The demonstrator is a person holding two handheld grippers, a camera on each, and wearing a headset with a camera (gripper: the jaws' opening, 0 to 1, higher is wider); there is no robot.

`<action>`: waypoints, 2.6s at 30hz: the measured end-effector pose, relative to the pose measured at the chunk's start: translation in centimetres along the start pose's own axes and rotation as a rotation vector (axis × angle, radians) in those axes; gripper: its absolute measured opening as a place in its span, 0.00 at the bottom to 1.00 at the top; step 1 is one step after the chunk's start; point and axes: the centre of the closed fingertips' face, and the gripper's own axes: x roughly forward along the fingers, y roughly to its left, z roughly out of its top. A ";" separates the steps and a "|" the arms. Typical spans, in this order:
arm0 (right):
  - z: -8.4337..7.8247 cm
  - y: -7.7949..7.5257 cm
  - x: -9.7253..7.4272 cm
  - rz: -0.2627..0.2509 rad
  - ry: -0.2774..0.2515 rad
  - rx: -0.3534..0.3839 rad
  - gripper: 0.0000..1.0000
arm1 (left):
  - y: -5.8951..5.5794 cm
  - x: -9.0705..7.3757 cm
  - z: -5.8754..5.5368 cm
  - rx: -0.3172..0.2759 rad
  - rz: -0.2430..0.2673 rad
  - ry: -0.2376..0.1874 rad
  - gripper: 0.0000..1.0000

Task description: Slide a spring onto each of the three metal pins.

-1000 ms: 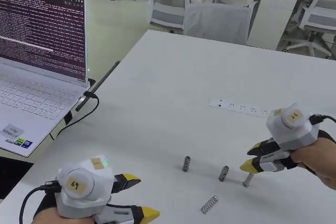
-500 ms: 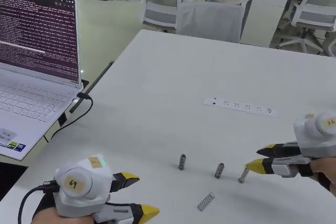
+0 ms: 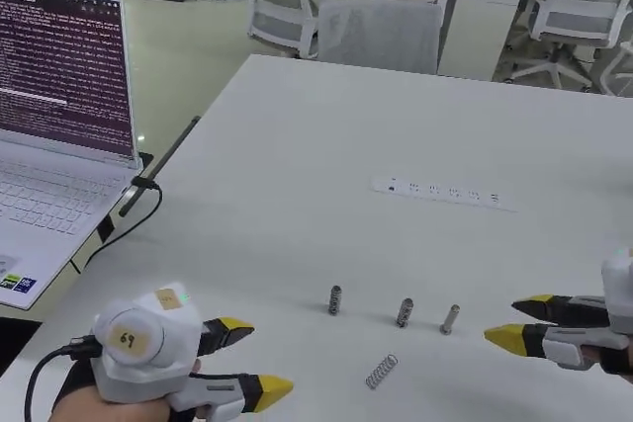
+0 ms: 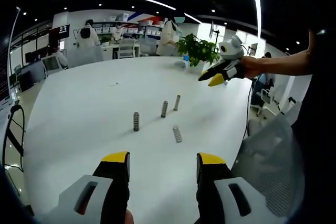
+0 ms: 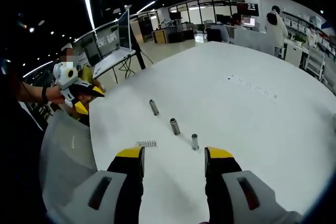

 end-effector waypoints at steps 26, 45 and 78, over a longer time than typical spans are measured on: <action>-5.5 3.9 -2.0 -0.029 -0.035 0.120 0.53 | 0.3 1.0 0.4 -0.012 -0.005 0.000 0.45; -6.4 4.9 -2.0 -0.028 -0.033 0.143 0.54 | -0.2 2.2 0.9 -0.018 -0.018 -0.001 0.44; -7.4 5.6 -2.7 -0.033 -0.045 0.174 0.54 | -2.7 9.3 1.4 0.058 -0.108 0.080 0.42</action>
